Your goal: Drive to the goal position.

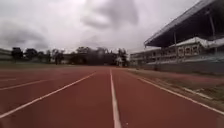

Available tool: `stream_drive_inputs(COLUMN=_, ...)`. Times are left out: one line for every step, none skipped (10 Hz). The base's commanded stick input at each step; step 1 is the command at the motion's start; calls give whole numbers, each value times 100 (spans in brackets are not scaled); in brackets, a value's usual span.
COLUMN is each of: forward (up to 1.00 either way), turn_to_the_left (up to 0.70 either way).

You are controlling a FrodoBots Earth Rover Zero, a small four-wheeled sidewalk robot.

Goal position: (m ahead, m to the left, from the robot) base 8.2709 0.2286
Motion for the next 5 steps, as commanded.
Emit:
stream_drive_inputs(forward=70, turn_to_the_left=0)
stream_drive_inputs(forward=70, turn_to_the_left=0)
stream_drive_inputs(forward=70, turn_to_the_left=0)
stream_drive_inputs(forward=70, turn_to_the_left=0)
stream_drive_inputs(forward=70, turn_to_the_left=-21)
